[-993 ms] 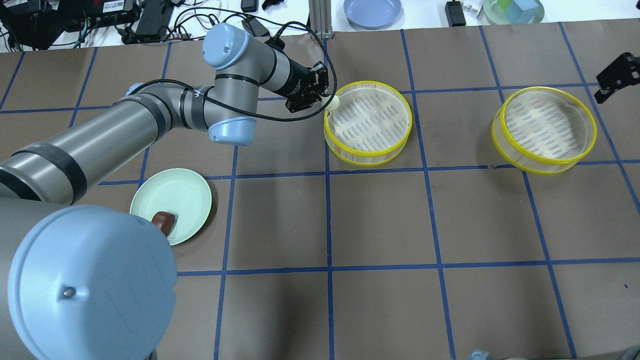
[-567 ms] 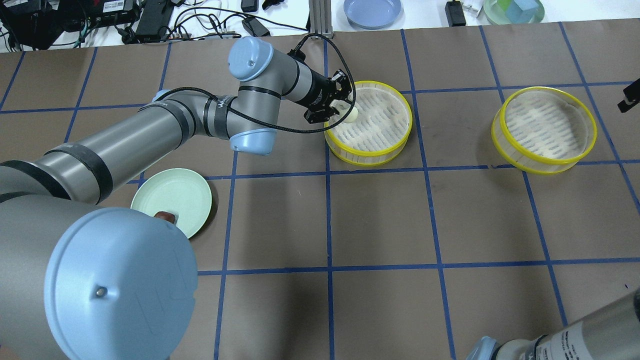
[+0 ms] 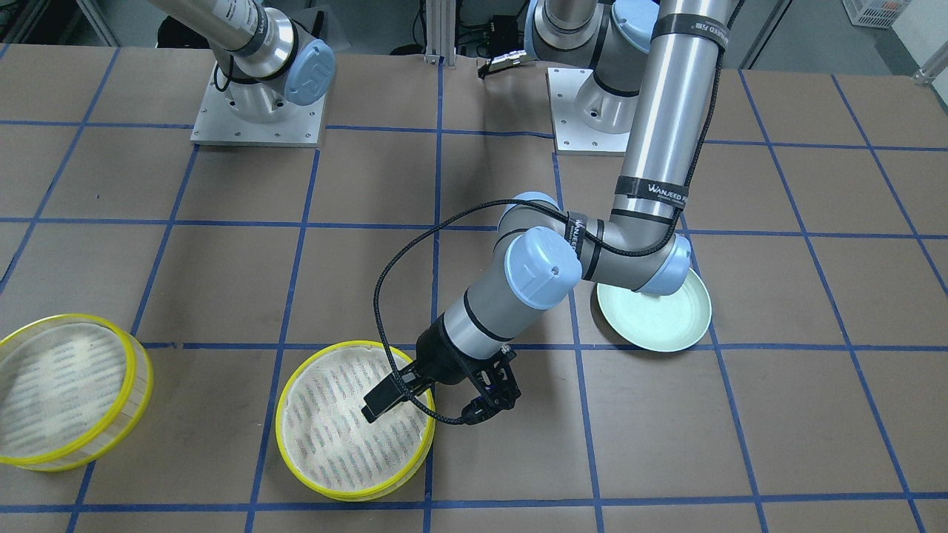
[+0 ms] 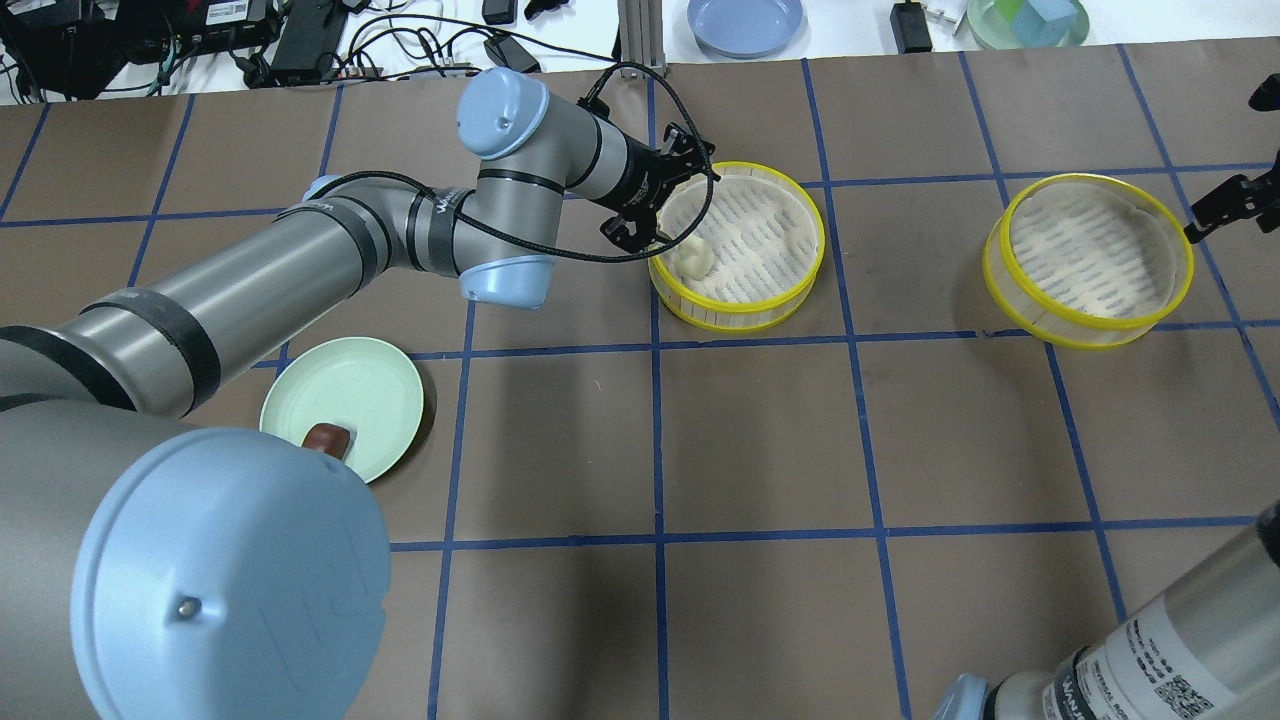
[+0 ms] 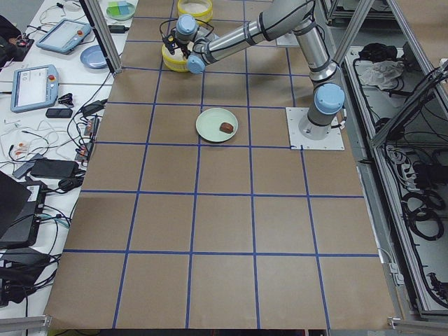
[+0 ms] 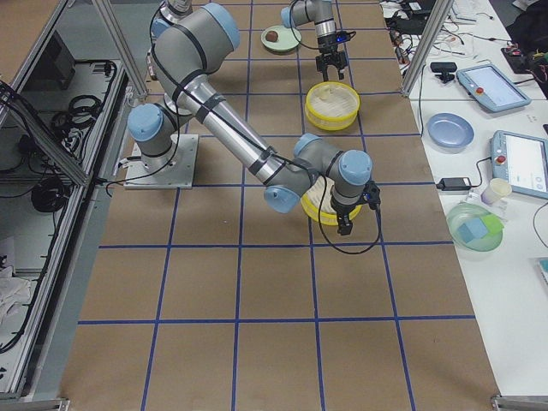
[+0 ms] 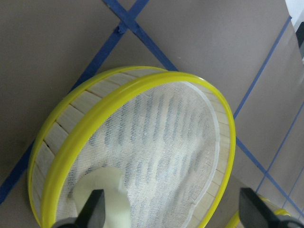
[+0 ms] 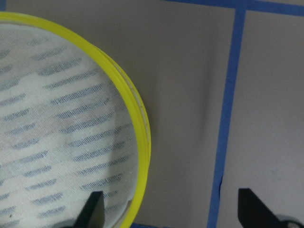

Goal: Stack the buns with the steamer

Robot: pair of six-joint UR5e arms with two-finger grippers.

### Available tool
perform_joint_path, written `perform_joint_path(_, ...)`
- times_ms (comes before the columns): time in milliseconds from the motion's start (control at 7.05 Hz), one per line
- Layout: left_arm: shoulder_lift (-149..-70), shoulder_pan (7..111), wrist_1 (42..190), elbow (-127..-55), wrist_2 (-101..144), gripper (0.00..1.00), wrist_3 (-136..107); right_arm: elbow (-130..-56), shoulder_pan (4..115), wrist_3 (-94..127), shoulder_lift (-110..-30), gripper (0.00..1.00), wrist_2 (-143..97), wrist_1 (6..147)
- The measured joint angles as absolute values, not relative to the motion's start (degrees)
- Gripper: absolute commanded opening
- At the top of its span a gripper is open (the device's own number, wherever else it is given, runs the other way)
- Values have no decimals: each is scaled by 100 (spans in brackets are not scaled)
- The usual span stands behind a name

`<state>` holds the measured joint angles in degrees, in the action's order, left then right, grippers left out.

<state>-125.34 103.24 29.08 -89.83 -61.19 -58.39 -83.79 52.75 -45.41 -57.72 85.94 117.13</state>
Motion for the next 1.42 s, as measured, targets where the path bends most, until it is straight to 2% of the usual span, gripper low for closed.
perform_joint_path(142,-12478,10310,2960,-8892,-6121,100,-5726,-8406,5382,-4546,-5721,99,8594,11740)
perform_joint_path(425,-12142,10038,3527,-8836,-6169,100,-4268,-8519,5471,-4546,-5677,78,8610,12015)
perform_joint_path(709,-11558,9533,4887,-8877,-6699,100,-2585,-8613,5482,-4530,-5644,50,8633,12135)
perform_joint_path(851,-11300,9279,5557,-8890,-7207,100,-1873,-8646,5483,-4532,-5617,31,8624,12155)
perform_joint_path(993,-11103,9015,6155,-8925,-7597,100,-1074,-8686,5484,-4536,-5594,22,8617,12188)
perform_joint_path(1134,-10954,8736,6631,-9004,-7785,100,-140,-8712,5484,-4538,-5571,7,8622,12216)
perform_joint_path(1418,-10735,8072,7245,-9390,-8373,100,1932,-8723,5485,-4547,-5575,3,8605,12234)
